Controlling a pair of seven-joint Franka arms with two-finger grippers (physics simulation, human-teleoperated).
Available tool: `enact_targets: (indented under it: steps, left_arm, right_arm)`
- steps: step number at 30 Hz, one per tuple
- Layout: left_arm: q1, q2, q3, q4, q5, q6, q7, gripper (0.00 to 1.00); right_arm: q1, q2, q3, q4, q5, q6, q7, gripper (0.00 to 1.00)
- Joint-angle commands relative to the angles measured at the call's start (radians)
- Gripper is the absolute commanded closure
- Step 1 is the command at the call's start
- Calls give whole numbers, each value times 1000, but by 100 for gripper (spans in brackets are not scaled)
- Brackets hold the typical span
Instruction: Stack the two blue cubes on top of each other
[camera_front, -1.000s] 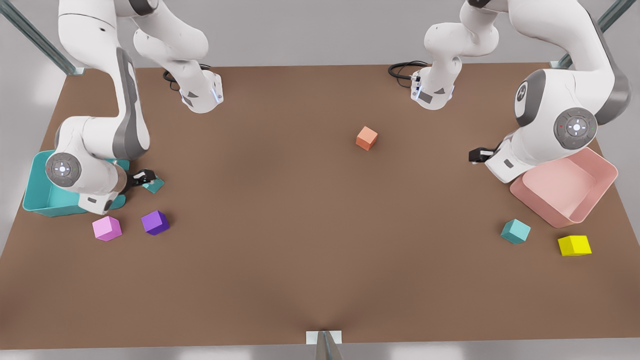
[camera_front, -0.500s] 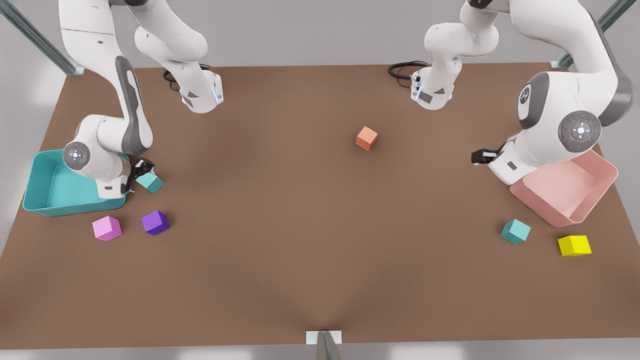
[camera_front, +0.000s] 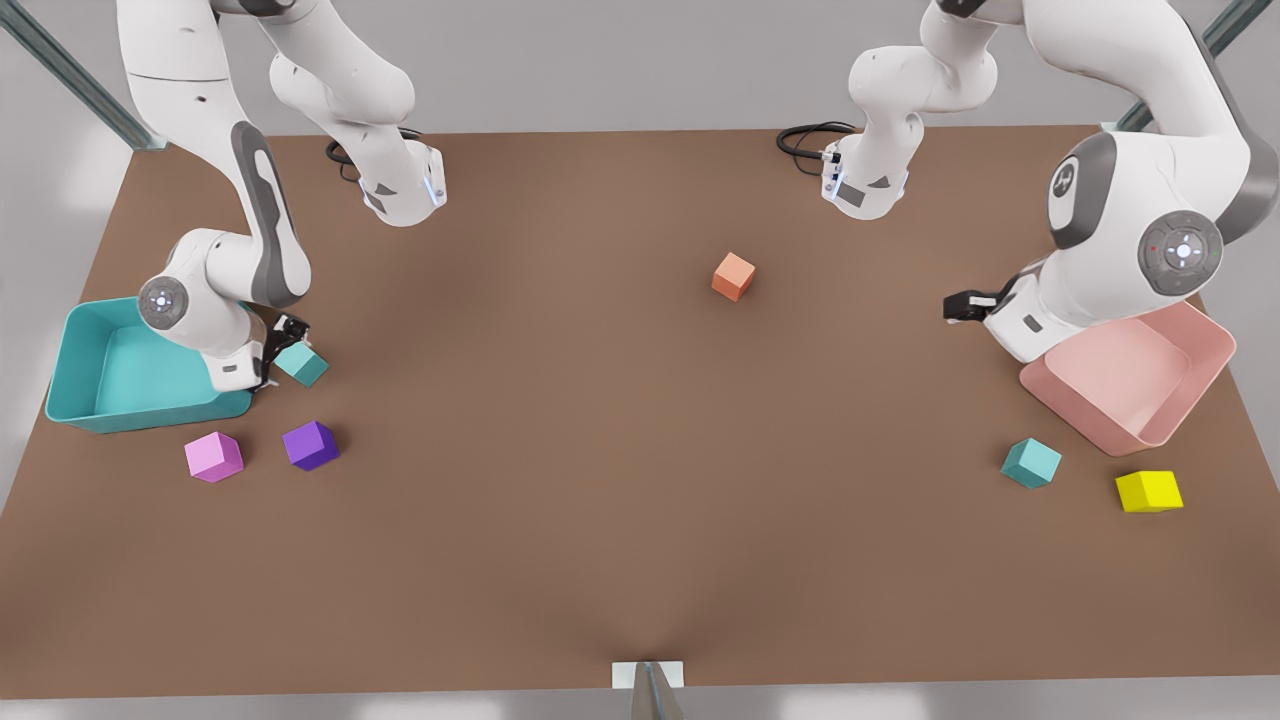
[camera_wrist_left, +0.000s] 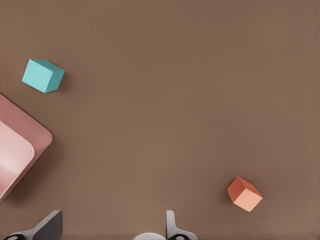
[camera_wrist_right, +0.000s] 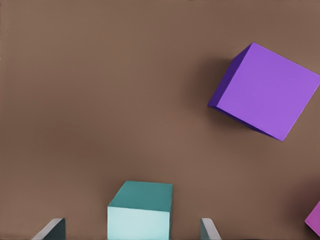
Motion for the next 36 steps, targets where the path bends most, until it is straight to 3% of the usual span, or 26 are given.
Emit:
enact_targets:
  steps: [1, 36]
  left_arm:
    - [-1, -1, 0, -1, -3, -4, 6, 0]
    - [-4, 12, -5, -1, 0, -29, 3, 0]
  right_arm:
    - [-12, 5, 0, -2, 2, 8, -127, 0]
    - [-75, 102, -3, -16, 45, 41, -67, 0]
